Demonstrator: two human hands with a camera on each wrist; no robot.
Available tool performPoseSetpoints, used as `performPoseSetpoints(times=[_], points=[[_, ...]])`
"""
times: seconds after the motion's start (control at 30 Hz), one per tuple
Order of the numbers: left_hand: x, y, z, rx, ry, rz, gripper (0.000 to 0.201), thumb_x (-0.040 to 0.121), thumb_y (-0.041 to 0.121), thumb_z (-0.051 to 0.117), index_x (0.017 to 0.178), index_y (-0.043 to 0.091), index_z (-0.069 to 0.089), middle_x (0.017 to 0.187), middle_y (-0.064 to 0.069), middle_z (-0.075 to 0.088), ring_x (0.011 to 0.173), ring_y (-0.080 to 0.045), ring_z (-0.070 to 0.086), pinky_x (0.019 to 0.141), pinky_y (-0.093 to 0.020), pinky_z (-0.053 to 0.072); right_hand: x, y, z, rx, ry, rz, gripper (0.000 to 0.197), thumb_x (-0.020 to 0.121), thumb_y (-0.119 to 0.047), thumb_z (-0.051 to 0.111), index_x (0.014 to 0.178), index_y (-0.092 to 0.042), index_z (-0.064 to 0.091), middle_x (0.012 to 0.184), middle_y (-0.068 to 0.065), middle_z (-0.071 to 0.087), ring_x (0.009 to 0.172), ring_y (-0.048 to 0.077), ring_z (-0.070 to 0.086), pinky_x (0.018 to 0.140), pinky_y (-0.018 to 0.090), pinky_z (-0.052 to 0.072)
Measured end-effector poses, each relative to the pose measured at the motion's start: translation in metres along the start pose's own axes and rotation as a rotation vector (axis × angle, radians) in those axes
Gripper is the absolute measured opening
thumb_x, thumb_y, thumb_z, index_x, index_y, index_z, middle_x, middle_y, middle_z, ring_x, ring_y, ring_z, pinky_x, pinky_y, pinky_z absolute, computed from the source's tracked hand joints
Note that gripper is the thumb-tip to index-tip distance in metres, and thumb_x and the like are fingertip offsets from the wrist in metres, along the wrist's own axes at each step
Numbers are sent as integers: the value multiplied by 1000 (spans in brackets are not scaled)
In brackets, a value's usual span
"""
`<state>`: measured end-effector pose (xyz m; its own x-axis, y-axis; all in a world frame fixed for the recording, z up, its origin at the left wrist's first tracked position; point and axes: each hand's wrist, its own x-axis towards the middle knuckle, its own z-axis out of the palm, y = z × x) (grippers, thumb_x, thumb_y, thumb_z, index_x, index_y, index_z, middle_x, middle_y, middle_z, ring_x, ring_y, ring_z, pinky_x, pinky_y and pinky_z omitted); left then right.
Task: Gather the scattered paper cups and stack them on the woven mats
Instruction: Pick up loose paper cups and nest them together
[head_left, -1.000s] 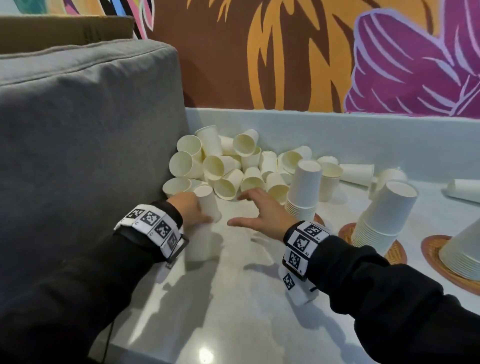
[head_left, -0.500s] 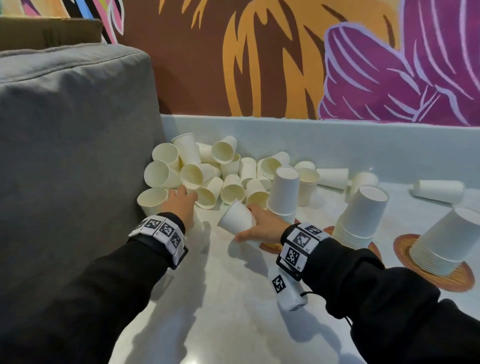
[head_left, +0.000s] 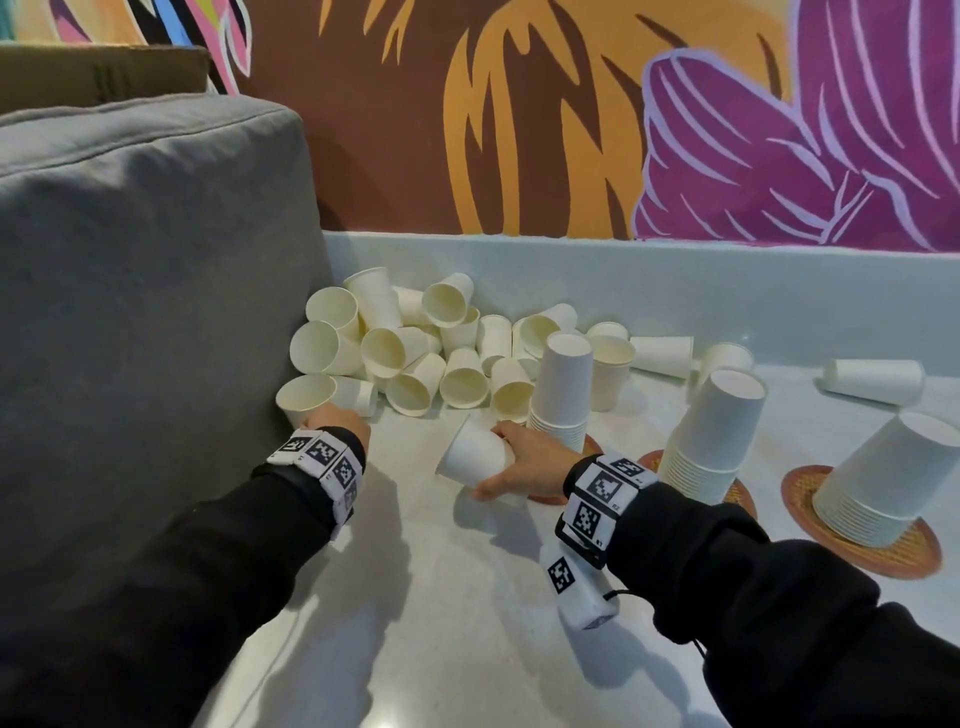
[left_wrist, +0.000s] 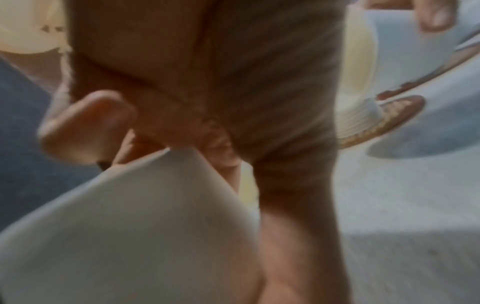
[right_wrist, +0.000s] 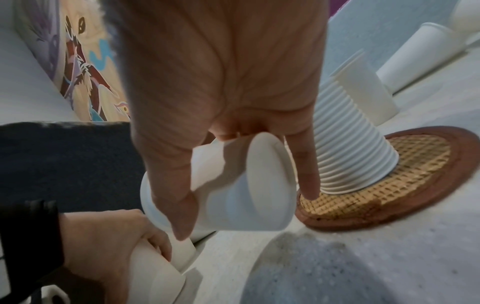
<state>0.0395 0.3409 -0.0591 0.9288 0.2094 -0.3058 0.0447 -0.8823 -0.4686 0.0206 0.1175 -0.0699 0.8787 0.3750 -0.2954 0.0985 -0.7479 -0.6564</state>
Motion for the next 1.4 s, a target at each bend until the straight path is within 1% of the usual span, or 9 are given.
performPoseSetpoints(times=[0.13,0.3,0.4,0.47,0.73,0.9,1.03,1.2,1.4], points=[[-10,-18,-13,-246,-7,15,55,78,39,71,125,13,58,130,-4,58,120,-22,56,100,-31,43,-6,4,-2,21,12,-11,72,70,-27,80,129,-18,39,120,3,54,107,22,53,88,38,50],[-33,-27,-47,-1064,-118,154,60,55,58,81,100,21,67,81,1,63,63,-15,52,52,-23,39,-16,14,-7,33,56,-20,70,72,-22,78,129,-16,39,110,-1,49,103,19,51,74,29,51],[-39,-17,-44,-1411,-128,331,92,27,72,79,107,28,61,78,7,59,58,-7,48,51,-19,32,-21,16,-9,39,69,-24,71,71,-19,78,129,-14,37,109,-1,47,111,23,51,85,35,50],[-41,-3,-41,-1526,-143,458,86,38,59,80,115,31,54,91,7,64,69,-7,53,54,-20,34,-24,14,-11,76,102,-51,74,72,-19,78,130,-13,34,108,-1,46,105,21,51,76,32,51],[-53,33,-67,-1492,-184,732,79,42,41,80,117,35,56,109,14,64,85,-6,53,67,-29,32,-45,27,-18,237,306,-115,77,60,-34,80,122,-31,35,112,0,58,101,19,59,81,37,55],[-59,51,-107,-1510,-166,899,113,33,39,93,133,36,42,129,-2,56,114,-21,59,93,-36,49,-69,47,-37,329,325,-134,75,71,-15,78,132,-20,34,111,0,54,102,18,55,77,25,49],[-79,78,-147,-1550,16,1057,77,44,28,89,112,45,58,128,1,58,111,-16,61,89,-28,53,-87,59,-47,404,340,-159,75,65,-20,81,129,-24,41,118,3,60,108,22,59,88,46,53],[-94,122,-181,-1662,160,993,20,74,35,76,78,18,67,94,1,70,86,-13,66,77,-25,54,-116,75,-84,475,590,-179,66,71,-25,81,127,-20,46,109,-5,60,94,9,60,68,17,50],[-99,178,-196,-1357,205,811,84,77,77,34,97,5,71,110,-17,68,105,-30,60,99,-43,44,-138,95,-139,468,969,-160,76,62,-38,85,120,-20,38,115,-4,47,107,13,50,91,32,47]])
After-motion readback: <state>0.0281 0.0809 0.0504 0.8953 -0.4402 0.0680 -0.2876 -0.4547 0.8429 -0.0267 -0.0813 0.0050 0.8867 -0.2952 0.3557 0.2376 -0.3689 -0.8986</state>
